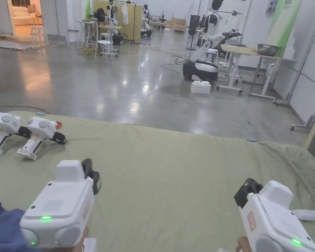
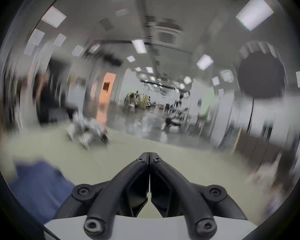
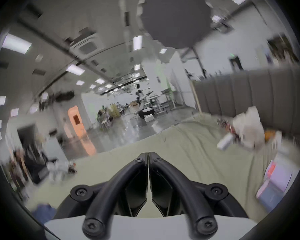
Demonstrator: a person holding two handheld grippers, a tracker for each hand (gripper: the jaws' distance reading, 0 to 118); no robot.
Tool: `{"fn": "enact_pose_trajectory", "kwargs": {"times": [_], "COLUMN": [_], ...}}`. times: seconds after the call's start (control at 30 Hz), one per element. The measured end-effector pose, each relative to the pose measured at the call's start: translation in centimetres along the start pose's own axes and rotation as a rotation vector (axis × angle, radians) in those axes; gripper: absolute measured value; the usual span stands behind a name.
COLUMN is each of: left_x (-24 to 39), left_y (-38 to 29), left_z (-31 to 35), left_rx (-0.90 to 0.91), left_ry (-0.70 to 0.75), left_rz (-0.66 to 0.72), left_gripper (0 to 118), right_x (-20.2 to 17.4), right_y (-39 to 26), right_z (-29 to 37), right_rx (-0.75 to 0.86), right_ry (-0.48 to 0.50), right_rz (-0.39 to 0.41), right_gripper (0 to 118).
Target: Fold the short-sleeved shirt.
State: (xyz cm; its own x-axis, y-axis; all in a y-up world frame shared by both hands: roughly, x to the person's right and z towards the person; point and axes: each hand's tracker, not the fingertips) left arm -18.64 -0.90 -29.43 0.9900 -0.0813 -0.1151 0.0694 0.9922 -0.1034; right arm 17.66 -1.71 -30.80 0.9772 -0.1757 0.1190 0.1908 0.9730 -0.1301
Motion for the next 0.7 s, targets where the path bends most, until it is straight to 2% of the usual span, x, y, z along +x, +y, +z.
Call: {"fn": "enact_pose_trajectory", "kwargs": {"times": [0.07,0.13,0.2,0.23,0.27,0.33,0.4,0.43,0.5,0.57,0.63,0.7], "left_x": [1.9,3.2,3.9,3.5,3.6,3.5,3.3,3.1,2.8,2.2,1.3,0.2], "left_y": [-0.4,-0.9,-1.7,-3.1,-3.5,-4.3,-4.6,-4.4,-3.8,-3.0,-2.4,-2.2], "left_z": [0.3,0.6,0.6,-0.8,-1.0,-1.1,-0.9,-1.0,-1.2,-1.6,-1.7,-1.8], "left_rx": [0.022,0.016,0.02,0.024,0.033,0.057,0.055,0.045,0.021,-0.01,-0.044,-0.054], "left_ry": [0.001,-0.046,-0.039,-0.028,-0.022,-0.024,-0.036,-0.049,-0.03,-0.022,-0.023,-0.039], "left_rz": [-0.322,-0.565,-0.786,-0.899,-0.975,-1.091,-1.067,-1.024,-0.848,-0.615,-0.317,-0.07], "left_gripper": [1,1,0,0,0,0,0,0,0,0,0,0], "right_x": [-1.9,-3.8,-4.9,-4.9,-4.8,-4.5,-4.6,-4.6,-4.6,-4.5,-2.9,-2.2], "right_y": [-0.3,-1.9,-3.5,-4.2,-4.6,-4.6,-4.1,-3.7,-2.7,-1.6,-1.0,-0.9], "right_z": [-0.3,-0.6,0.0,0.2,0.4,1.2,1.7,2.0,2.3,2.5,1.0,0.8], "right_rx": [0.027,0.056,0.098,0.128,0.148,0.16,0.145,0.138,0.119,0.072,0.007,-0.026], "right_ry": [0.033,0.018,0.029,0.043,0.053,0.056,0.052,0.053,0.021,0.029,0.012,-0.016], "right_rz": [0.382,0.887,1.236,1.359,1.436,1.505,1.44,1.363,1.182,0.912,0.58,0.374], "right_gripper": [0,0,0,0,0,0,0,0,0,0,0,0]}}
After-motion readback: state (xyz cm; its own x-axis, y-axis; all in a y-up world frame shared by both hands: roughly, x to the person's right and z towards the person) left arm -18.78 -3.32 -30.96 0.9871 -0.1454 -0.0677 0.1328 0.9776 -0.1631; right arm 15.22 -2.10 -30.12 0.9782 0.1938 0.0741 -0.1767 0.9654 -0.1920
